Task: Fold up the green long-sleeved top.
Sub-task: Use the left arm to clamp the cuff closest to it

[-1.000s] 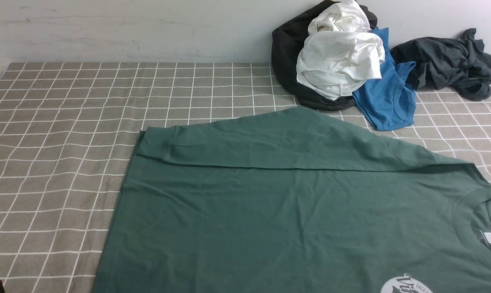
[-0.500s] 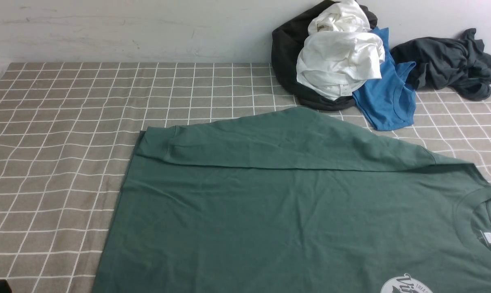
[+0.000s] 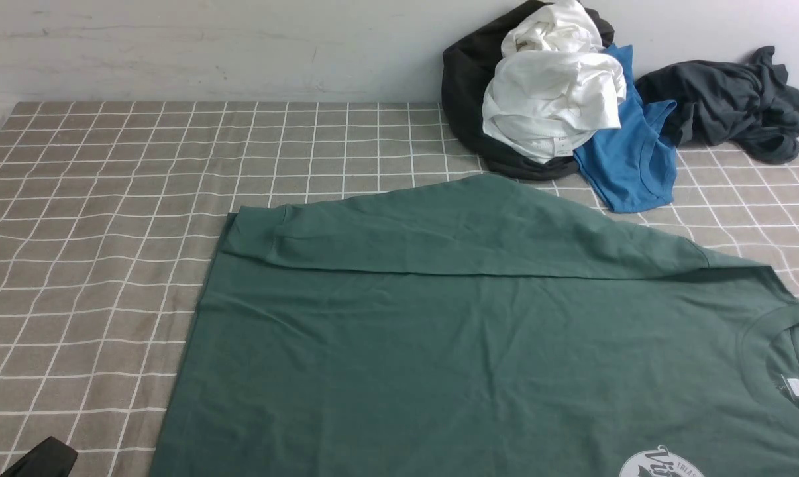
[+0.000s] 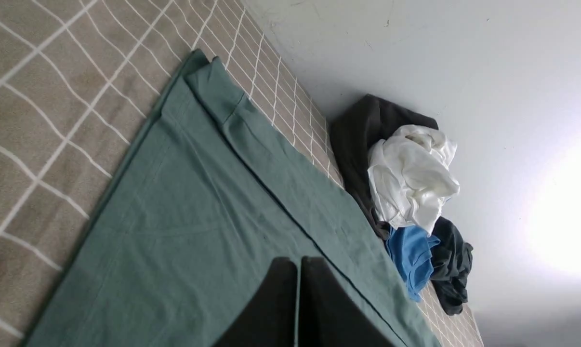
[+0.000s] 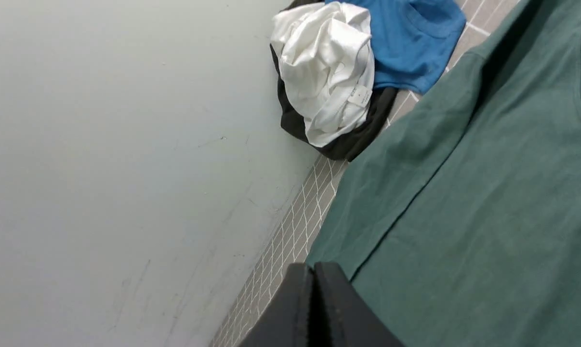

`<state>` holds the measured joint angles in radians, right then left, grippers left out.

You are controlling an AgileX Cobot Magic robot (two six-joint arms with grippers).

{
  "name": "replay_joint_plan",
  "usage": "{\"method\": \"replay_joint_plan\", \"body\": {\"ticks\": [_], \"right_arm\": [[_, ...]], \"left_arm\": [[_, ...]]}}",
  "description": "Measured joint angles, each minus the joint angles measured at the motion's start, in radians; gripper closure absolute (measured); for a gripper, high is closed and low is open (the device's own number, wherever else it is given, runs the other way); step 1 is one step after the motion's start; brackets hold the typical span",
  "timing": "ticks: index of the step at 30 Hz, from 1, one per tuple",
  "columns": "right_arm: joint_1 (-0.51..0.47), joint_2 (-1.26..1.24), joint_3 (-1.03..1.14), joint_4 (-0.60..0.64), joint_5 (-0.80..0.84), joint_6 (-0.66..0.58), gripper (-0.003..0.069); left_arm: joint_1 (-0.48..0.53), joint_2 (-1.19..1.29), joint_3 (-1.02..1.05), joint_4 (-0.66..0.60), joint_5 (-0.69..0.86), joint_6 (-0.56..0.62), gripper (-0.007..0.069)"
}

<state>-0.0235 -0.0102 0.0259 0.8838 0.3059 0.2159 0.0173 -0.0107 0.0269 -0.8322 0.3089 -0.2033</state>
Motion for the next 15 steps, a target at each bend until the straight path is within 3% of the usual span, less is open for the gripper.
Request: {"method": "replay_joint_plan", "body": {"ticks": [3, 8, 10, 14, 15], "right_arm": [[0.0, 0.0, 0.0, -0.001, -0.003, -0.035, 0.0673], [0.0, 0.0, 0.001, -0.003, -0.012, -0.164, 0.0673], [0.0, 0.0, -0.003, -0.006, -0.013, -0.2, 0.0673], [0.0, 0.058, -0.078, -0.052, -0.023, -0.282, 0.0673], [0.0, 0.118, -0.126, -0.086, -0.025, -0.328, 0.0673]], "left_arm": [[0.0, 0.0, 0.0, 0.0, 0.0, 0.058, 0.0631], [0.0, 0.006, -0.12, 0.004, 0.064, 0.324, 0.0631], [0.0, 0.043, -0.183, 0.022, 0.11, 0.374, 0.0631], [0.0, 0.206, -0.324, 0.147, 0.229, 0.407, 0.0631], [0.0, 0.297, -0.399, 0.236, 0.295, 0.411, 0.0631]]}}
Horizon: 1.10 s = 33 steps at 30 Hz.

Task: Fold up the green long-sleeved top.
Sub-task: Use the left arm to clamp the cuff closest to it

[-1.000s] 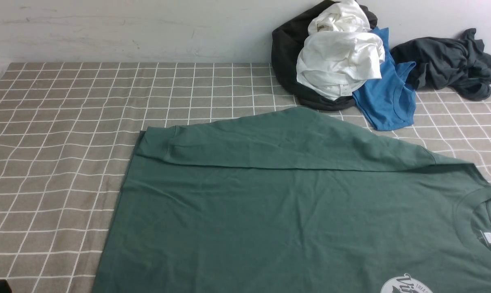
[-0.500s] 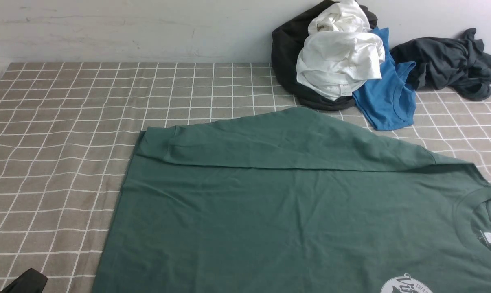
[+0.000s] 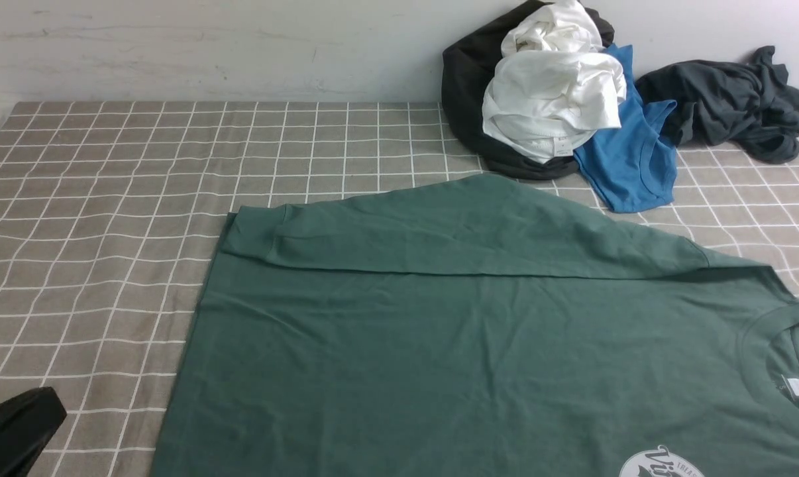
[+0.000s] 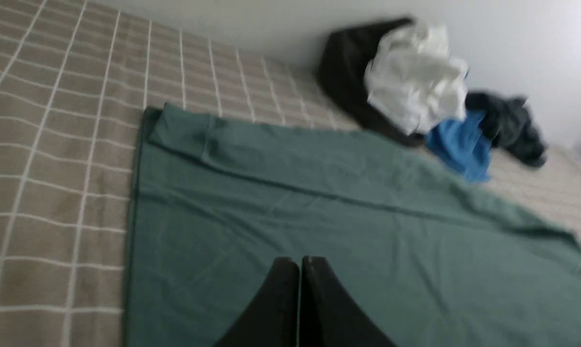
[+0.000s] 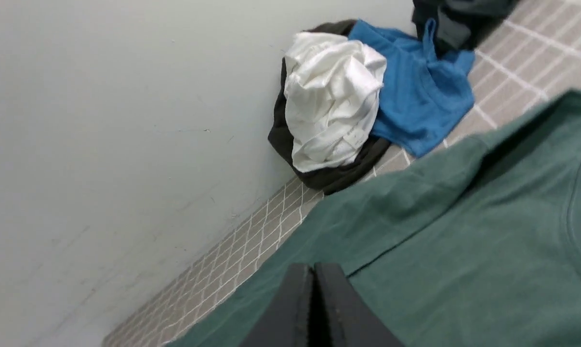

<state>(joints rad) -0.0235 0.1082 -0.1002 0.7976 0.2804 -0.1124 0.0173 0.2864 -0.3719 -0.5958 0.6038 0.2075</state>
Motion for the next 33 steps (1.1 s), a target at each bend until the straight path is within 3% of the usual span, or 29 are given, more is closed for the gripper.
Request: {"method": "replay_joint_plan", "body": {"ticks": [1, 2, 3, 4, 6, 8, 9, 13, 16, 23, 28, 33], "right_arm": [[0.0, 0.064, -0.071, -0.047, 0.009, -0.047, 0.0673], [0.0, 0.087, -0.082, -0.055, 0.017, -0.063, 0.0673], [0.0, 0.184, -0.197, -0.129, 0.073, -0.131, 0.0673], [0.0, 0.209, -0.21, -0.138, 0.094, -0.147, 0.0673], [0.0, 0.361, -0.387, -0.238, 0.274, -0.237, 0.0673], [0.0, 0.45, -0.487, -0.287, 0.407, -0.274, 0.0673], [0.008, 0.546, -0.586, -0.327, 0.557, -0.297, 0.0673], [0.087, 0.706, -0.715, -0.354, 0.766, -0.308, 0.0673], [0.162, 0.767, -0.74, -0.352, 0.828, -0.319, 0.0673], [0.296, 0.849, -0.741, -0.424, 0.906, -0.339, 0.0673], [0.299, 0.852, -0.741, -0.445, 0.9, -0.339, 0.0673], [0.299, 0.852, -0.741, -0.448, 0.898, -0.339, 0.0673]], "left_arm": [[0.0, 0.094, -0.083, 0.101, 0.079, 0.004, 0.0631], [0.0, 0.094, -0.083, 0.101, 0.091, 0.004, 0.0631], [0.0, 0.213, -0.193, 0.234, 0.195, 0.008, 0.0631], [-0.001, 0.226, -0.204, 0.249, 0.22, 0.01, 0.0631], [-0.035, 0.375, -0.33, 0.429, 0.356, 0.004, 0.0631], [-0.085, 0.444, -0.374, 0.501, 0.413, -0.01, 0.0628], [-0.137, 0.518, -0.399, 0.552, 0.458, -0.026, 0.0617], [-0.264, 0.683, -0.394, 0.57, 0.501, -0.041, 0.0551], [-0.326, 0.794, -0.37, 0.54, 0.493, -0.041, 0.0476], [-0.461, 1.089, -0.355, 0.469, 0.348, 0.031, 0.0177], [-0.515, 1.228, -0.355, 0.46, 0.274, 0.044, 0.0088], [-0.56, 1.341, -0.36, 0.453, 0.255, 0.045, 0.0087]]}}
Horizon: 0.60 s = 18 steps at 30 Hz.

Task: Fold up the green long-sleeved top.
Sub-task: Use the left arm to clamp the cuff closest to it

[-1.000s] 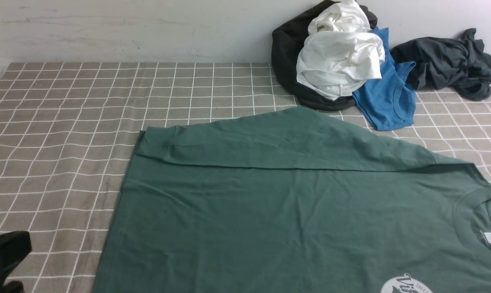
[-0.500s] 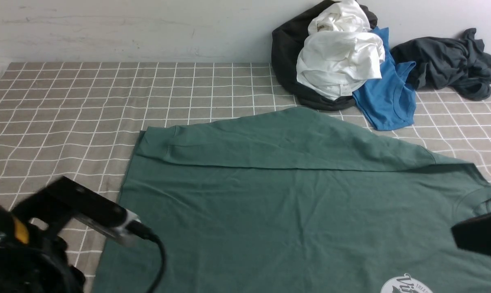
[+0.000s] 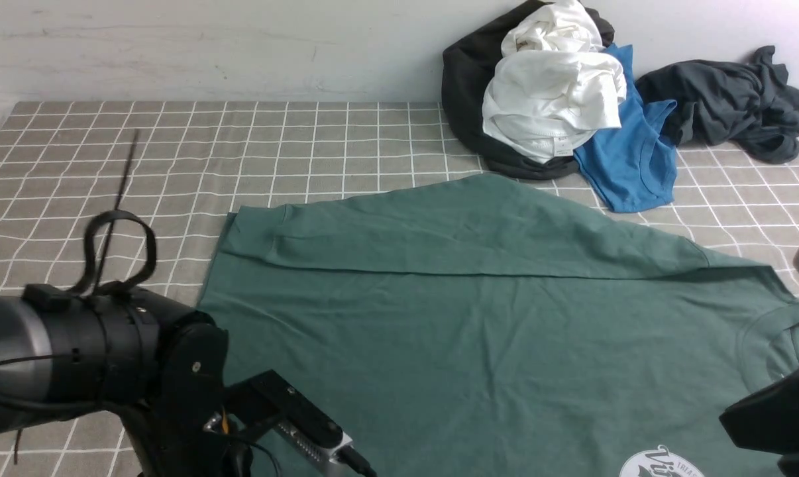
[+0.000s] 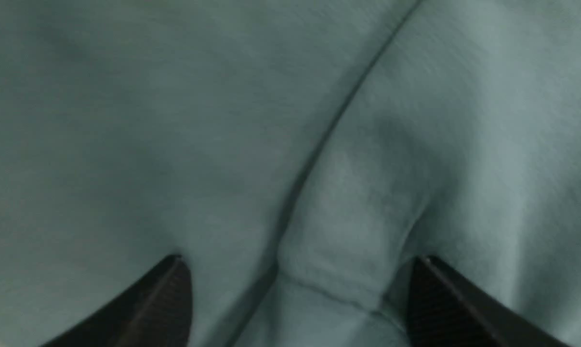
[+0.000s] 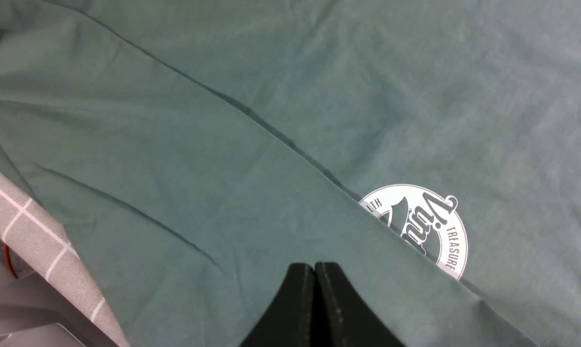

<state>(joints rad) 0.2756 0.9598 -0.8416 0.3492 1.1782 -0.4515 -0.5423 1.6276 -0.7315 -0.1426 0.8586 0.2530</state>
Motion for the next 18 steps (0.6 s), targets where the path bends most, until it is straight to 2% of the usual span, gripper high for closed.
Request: {"method": "replay_joint_plan", "body": {"ticks": [3, 7, 10, 12, 18], "right_arm": [[0.0, 0.0, 0.0, 0.0, 0.0, 0.0, 0.0673], [0.0, 0.0, 0.0, 0.0, 0.0, 0.0, 0.0673], [0.0, 0.0, 0.0, 0.0, -0.001, 0.0, 0.0673], [0.0, 0.0, 0.0, 0.0, -0.003, 0.0, 0.0673], [0.0, 0.0, 0.0, 0.0, -0.012, 0.0, 0.0673]], "left_arm": [[-0.015, 0.007, -0.006, 0.002, 0.003, -0.001, 0.0135], [-0.035, -0.005, -0.005, -0.023, 0.0, 0.0, 0.0344], [-0.042, -0.054, -0.001, -0.036, 0.0, 0.006, 0.0548], [-0.042, -0.093, -0.005, -0.034, 0.002, 0.013, 0.0591], [-0.03, -0.184, -0.13, 0.039, 0.074, 0.019, 0.0597]]}}
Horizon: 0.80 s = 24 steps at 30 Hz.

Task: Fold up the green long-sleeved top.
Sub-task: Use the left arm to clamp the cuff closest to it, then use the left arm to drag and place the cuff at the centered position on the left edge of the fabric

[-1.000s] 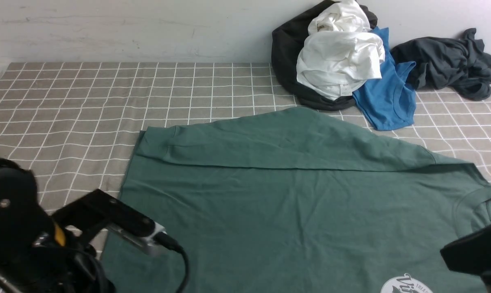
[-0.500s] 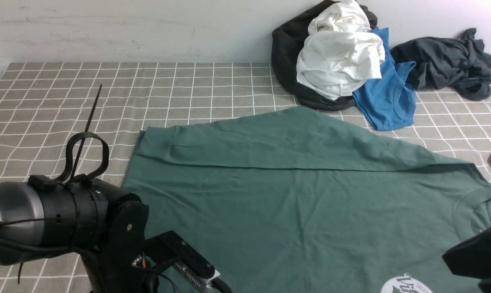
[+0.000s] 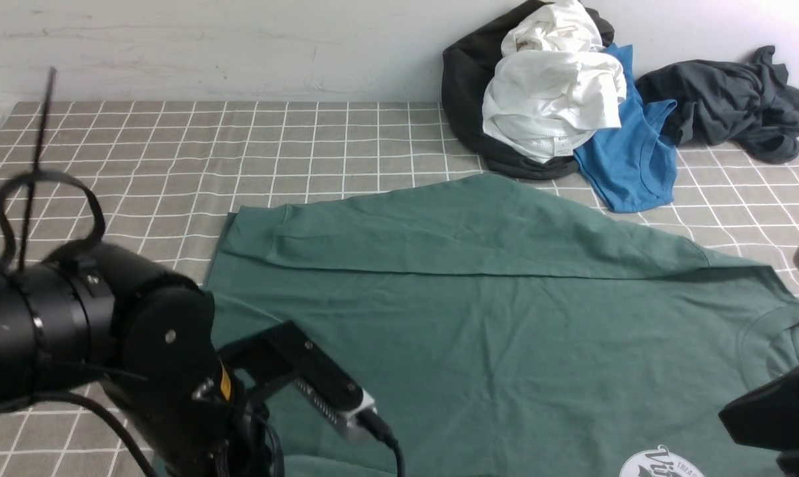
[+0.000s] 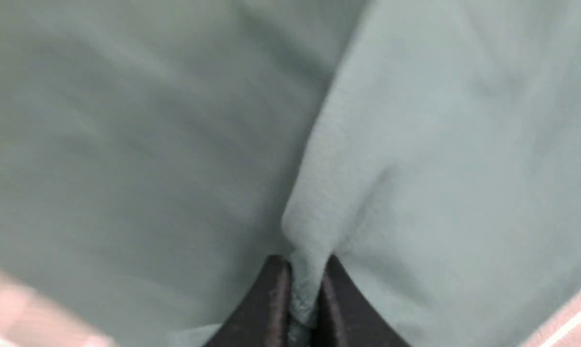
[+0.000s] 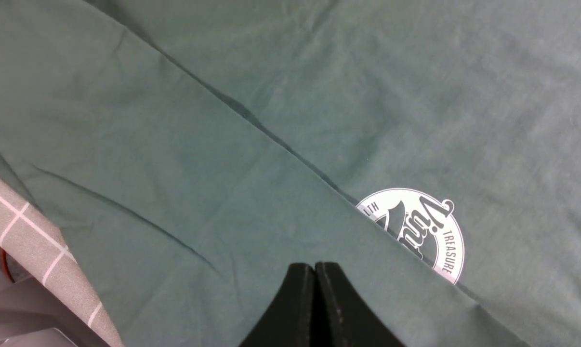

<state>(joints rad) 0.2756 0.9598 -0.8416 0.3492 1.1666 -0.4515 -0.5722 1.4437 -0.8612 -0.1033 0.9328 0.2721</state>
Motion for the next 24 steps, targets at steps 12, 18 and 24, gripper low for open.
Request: {"method": "replay_joint_plan", "body": {"ticks": [12, 18, 24], "right_arm": [[0.0, 0.001, 0.0, -0.009, -0.022, 0.0, 0.0673], [0.0, 0.001, -0.002, -0.038, -0.024, 0.0, 0.0673], [0.0, 0.015, -0.006, -0.06, -0.09, 0.013, 0.0673]], "left_arm": [[0.235, 0.24, -0.391, 0.082, 0.035, 0.044, 0.0589], [0.263, 0.386, -0.472, 0.088, 0.029, 0.036, 0.0491], [0.301, 0.448, -0.595, 0.087, 0.034, -0.054, 0.0225]]}}
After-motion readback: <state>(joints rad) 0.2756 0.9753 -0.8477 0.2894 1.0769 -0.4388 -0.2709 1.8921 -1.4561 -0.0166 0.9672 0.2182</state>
